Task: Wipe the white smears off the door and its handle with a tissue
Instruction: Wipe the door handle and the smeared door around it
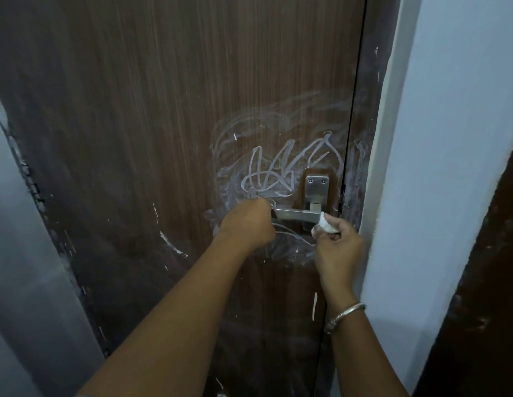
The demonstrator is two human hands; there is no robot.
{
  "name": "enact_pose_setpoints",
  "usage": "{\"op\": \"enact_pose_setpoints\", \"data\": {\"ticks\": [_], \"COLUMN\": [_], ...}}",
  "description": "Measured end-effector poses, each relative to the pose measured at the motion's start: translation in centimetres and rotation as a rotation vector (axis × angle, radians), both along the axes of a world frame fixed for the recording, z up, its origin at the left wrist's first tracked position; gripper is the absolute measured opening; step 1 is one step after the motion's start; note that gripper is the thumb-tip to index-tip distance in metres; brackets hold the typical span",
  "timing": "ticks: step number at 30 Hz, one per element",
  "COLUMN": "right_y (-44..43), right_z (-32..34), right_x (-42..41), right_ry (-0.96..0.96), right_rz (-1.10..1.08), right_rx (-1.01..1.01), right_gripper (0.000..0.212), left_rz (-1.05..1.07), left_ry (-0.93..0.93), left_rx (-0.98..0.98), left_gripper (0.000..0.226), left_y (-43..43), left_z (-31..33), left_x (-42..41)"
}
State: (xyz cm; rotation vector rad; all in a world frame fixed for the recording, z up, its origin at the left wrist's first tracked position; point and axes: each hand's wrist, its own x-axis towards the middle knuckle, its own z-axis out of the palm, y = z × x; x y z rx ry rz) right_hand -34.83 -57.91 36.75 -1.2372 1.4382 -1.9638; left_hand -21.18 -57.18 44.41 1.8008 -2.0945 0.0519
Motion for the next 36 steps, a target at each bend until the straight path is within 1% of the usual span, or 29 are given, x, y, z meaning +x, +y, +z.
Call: {"op": "enact_pose_setpoints", "data": {"ticks": [4,7,8,10,13,15,17,25,36], "right_y": [0.7,1.0,0.9,0.7,0.4,0.3,0.1,-0.2,-0.7], "right_z": [-0.1,0.9,1.3,2.0,2.5,2.7,3.0,4.7,5.5], "right_x": [-0.4,-0.8,-0.8,-0.5,0.5,1.0,1.0,0.7,-0.4], "right_ry": [0.030,0.162,0.247,0.487,0.829,0.975,1.072,1.220,1.184], "right_rz": [0.015,-0.047,-0.080,-0.116,-0.062,-0.079,-0.119,-0.138,-0.048], "right_rx": [-0.046,-0.133,-0.158,-0.163,-0.129,-0.083,-0.030,0.085,0.076], "right_gripper": [0.024,0.026,0.027,0.031,0.040,0.042,0.040,0.030,0.031], "left_rz": [-0.002,0.005,0.007,0.013,0.022,0.026,0.023,0.011,0.011], "left_ry": [-0.004,-0.008,-0.012,-0.024,-0.031,-0.023,-0.011,-0.023,0.004], "left_rx": [-0.016,-0.020,-0.022,-0.025,-0.041,-0.055,-0.068,-0.102,-0.093], "left_gripper": [0.030,0.029,0.030,0.030,0.029,0.027,0.027,0.024,0.030], "left_y": [0.2,0.3,0.3,0.3,0.2,0.2,0.3,0.3,0.0], "left_z": [0.0,-0.2,-0.2,-0.2,-0.3,-0.4,-0.5,-1.0,-1.3], "left_x": [0.0,0.0,0.0,-0.1,-0.3,-0.4,-0.4,-0.3,-0.2]}}
